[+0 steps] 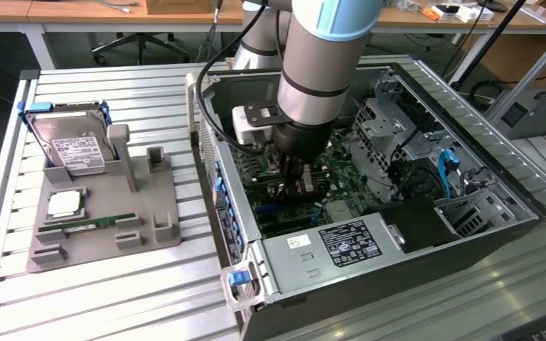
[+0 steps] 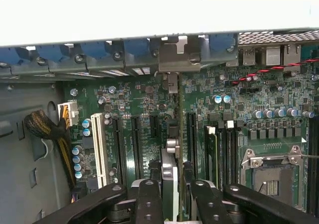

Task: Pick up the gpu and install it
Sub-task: 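Insert the gpu into the slot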

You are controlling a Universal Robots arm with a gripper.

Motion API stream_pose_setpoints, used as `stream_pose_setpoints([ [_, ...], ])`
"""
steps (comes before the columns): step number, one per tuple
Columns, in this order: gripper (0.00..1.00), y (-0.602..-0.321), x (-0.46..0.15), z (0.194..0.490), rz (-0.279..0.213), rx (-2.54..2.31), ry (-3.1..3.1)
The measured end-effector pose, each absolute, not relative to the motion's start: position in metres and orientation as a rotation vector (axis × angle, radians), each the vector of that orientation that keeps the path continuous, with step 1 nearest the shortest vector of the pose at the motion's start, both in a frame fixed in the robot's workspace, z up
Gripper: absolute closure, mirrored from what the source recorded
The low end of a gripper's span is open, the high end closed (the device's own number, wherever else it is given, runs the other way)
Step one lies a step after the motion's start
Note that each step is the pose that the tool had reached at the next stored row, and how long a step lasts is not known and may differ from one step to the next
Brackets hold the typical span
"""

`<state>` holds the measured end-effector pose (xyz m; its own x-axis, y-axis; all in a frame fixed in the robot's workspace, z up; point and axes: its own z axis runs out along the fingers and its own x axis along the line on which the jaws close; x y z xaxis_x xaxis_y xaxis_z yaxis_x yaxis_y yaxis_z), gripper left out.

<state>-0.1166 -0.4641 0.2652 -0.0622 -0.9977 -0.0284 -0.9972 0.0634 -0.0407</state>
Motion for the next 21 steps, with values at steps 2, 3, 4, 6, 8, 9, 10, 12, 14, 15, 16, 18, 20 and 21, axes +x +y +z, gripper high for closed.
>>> stream_pose_setpoints([
  [2,0.73,-0.4641,-0.1147,0.2654,-0.016,-2.118,2.255],
  [3,0.73,-0.4641,-0.1126,0.2654,-0.016,-2.118,2.255],
  [4,0.73,-0.4642,-0.1113,0.2653,-0.015,-2.118,2.255],
  [6,0.73,-0.4642,-0.1095,0.2654,-0.014,-2.119,2.255],
  [8,0.73,-0.4642,-0.1095,0.2650,-0.014,-2.119,2.255],
  [9,0.73,-0.4642,-0.1095,0.2647,-0.014,-2.119,2.255],
  [10,0.73,-0.4642,-0.1095,0.2642,-0.014,-2.119,2.255],
  [12,0.73,-0.4641,-0.1099,0.2628,-0.014,-2.119,2.255],
  [14,0.73,-0.4642,-0.1110,0.2621,-0.014,-2.119,2.255],
  [15,0.73,-0.4642,-0.1116,0.2618,-0.014,-2.119,2.255],
  [16,0.73,-0.4642,-0.1118,0.2617,-0.014,-2.119,2.255],
  [18,0.73,-0.4641,-0.1120,0.2607,-0.014,-2.119,2.255],
  [20,0.73,-0.4636,-0.1126,0.2598,-0.014,-2.119,2.255],
  [21,0.73,-0.4632,-0.1127,0.2594,-0.014,-2.119,2.255],
])
